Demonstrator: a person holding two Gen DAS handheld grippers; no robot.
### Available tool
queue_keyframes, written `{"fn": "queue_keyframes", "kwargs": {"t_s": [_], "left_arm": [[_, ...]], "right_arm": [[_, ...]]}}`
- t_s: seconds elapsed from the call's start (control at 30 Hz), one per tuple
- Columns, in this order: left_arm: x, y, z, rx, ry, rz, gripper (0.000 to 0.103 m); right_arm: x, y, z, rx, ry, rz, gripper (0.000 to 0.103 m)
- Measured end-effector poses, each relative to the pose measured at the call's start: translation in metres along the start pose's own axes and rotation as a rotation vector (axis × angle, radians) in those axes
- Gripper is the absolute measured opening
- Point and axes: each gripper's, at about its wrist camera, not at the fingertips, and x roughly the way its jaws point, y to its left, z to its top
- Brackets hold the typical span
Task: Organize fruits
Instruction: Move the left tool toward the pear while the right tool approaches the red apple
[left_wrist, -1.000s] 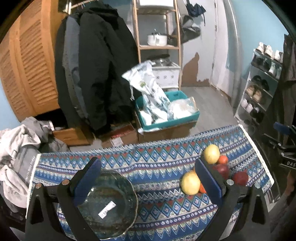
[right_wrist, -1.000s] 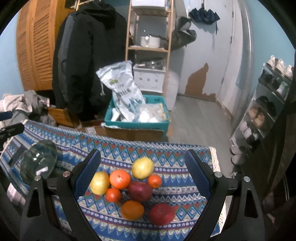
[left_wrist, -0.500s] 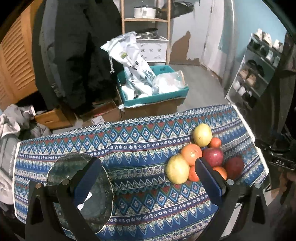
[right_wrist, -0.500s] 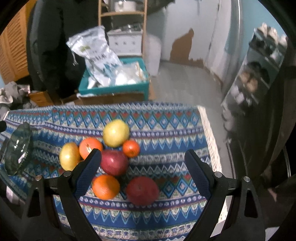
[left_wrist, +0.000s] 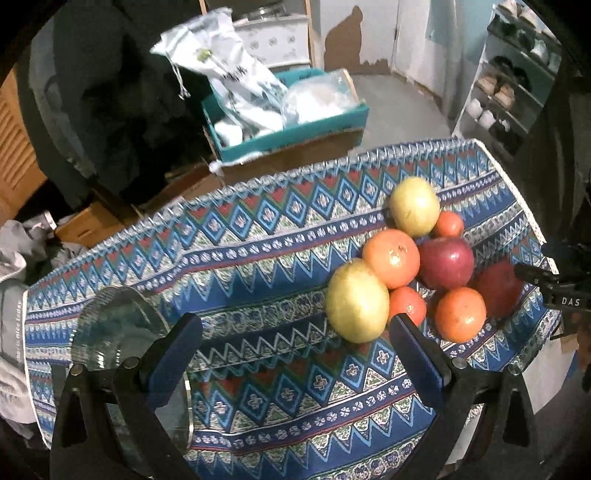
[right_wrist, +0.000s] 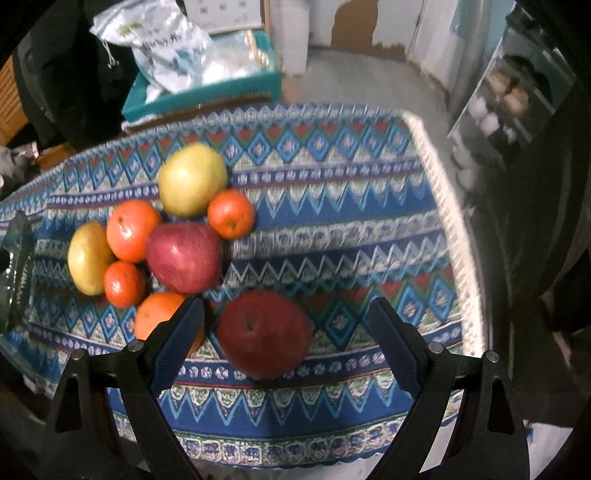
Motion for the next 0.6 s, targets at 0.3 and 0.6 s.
{"fn": "queue_keyframes", "kwargs": {"t_s": [0.3,0.6], "left_arm": [[0.038,-0.013,0.001,0.016,0.063,0.001,0.102],[0.062,-0.028,0.004,0.019,0.115,-0.043,0.102]], "right_arm": [[0.030,-0.002,-0.009,-0.016,0.084,0.011,0.090],[0.048,0.004,-0.017,-0.050,0.140,0.045,0.089]]}}
